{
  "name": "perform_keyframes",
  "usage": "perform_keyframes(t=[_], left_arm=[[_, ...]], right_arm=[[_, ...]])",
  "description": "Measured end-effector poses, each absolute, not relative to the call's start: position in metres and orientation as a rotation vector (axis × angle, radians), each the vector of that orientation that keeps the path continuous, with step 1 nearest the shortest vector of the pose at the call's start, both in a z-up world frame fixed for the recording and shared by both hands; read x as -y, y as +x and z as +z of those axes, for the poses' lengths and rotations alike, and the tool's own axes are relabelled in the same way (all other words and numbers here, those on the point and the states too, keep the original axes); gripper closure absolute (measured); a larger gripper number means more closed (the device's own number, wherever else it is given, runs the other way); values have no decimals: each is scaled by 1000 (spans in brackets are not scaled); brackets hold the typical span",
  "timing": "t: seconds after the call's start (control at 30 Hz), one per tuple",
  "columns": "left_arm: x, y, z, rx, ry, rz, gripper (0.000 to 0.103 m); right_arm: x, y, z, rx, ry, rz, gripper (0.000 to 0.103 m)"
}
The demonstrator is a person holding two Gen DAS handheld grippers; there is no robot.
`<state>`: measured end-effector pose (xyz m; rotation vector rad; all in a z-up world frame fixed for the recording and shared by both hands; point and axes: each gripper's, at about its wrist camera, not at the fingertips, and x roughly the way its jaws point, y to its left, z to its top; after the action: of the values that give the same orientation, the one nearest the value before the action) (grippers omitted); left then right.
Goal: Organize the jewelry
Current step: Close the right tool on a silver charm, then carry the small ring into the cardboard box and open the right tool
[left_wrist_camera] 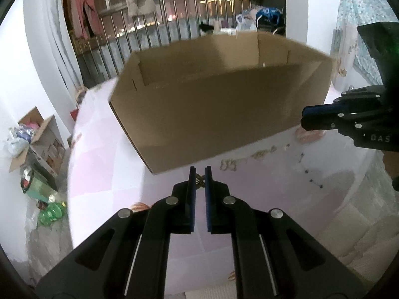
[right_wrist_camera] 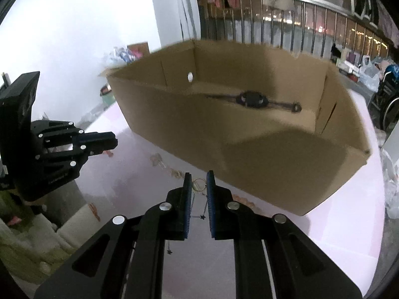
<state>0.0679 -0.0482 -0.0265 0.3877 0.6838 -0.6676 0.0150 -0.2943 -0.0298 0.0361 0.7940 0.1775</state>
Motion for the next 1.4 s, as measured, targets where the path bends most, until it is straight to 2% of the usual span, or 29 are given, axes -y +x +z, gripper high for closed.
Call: perform_keyframes(t=[0.27,0.4,0.6,1.03,1.13,1.23,1.4], left_arm=[[50,54,56,-468,300,-742,97],[68,64,74,-390,331,-751,97],[108,94,61,-418,363,-772,97],[158,160,22,-615,366,-798,97],[159,166,18,-627,362,-799,89],[152,170,19,-638,328,-789,87],[141,178,24,-638,264,-772,83]], right_arm=[[290,2,36,-587,23,193,91],[300,17,62,-512,24,181,91],[319,44,66,-518,46,147,91],[358,111,28,-713,175,76,90],[367,118,20,-731,203,70,90],[377,119,17,-730,239,57,86],[389,112,20,-693,263,30,68]])
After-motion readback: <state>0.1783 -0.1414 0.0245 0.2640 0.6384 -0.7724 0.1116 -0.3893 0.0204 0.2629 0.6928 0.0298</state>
